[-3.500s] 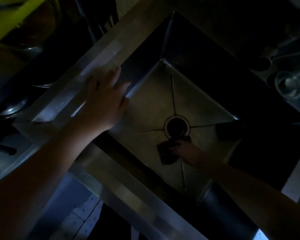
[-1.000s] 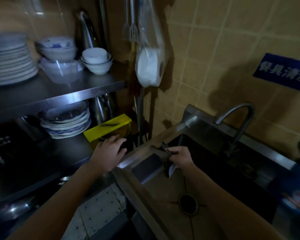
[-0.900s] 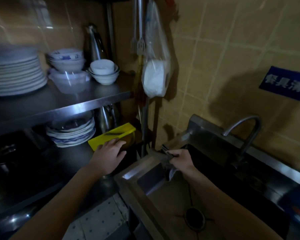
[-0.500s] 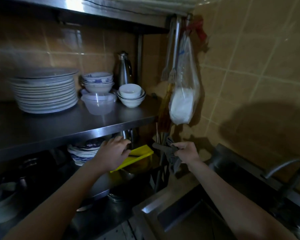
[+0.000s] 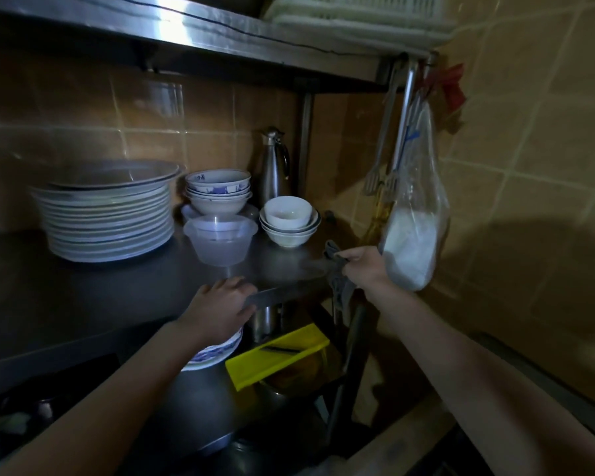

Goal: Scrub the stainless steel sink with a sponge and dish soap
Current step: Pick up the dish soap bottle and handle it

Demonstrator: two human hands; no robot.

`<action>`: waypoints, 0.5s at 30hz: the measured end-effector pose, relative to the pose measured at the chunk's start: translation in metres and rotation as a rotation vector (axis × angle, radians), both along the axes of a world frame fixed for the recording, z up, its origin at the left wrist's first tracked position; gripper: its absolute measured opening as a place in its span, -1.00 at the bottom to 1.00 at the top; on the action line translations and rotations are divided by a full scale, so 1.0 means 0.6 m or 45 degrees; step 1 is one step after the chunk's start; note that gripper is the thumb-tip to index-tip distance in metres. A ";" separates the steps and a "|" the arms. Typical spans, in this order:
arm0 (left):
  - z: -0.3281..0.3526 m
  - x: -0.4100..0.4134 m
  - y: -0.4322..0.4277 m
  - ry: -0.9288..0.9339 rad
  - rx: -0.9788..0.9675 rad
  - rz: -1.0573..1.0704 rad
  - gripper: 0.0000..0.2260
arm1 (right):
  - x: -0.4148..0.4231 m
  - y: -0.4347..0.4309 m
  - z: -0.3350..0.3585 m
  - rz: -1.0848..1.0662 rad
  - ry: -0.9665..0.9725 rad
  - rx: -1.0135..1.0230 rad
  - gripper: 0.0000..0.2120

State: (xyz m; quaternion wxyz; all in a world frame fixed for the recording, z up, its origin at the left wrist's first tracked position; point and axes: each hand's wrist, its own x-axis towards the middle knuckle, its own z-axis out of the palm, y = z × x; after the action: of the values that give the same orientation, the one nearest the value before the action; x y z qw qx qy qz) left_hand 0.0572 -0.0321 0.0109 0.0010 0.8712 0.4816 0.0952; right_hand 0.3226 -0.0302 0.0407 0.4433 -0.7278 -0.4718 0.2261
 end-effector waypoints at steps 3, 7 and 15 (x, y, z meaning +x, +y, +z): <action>0.003 -0.002 0.034 -0.001 0.006 -0.012 -0.64 | -0.011 0.058 0.011 -0.028 -0.015 0.010 -0.74; -0.004 -0.007 0.072 -0.042 0.038 -0.056 -0.62 | -0.036 0.125 -0.004 -0.048 -0.118 0.036 -0.76; -0.026 -0.019 0.119 -0.118 0.089 -0.127 -0.63 | -0.094 0.187 -0.074 0.115 -0.501 -0.072 -0.63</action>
State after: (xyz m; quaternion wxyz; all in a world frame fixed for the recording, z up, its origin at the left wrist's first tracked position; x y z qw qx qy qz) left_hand 0.0456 0.0391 -0.0048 -0.0024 0.8882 0.4336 0.1520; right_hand 0.2664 0.0820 -0.0036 0.3113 -0.7483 -0.5749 0.1125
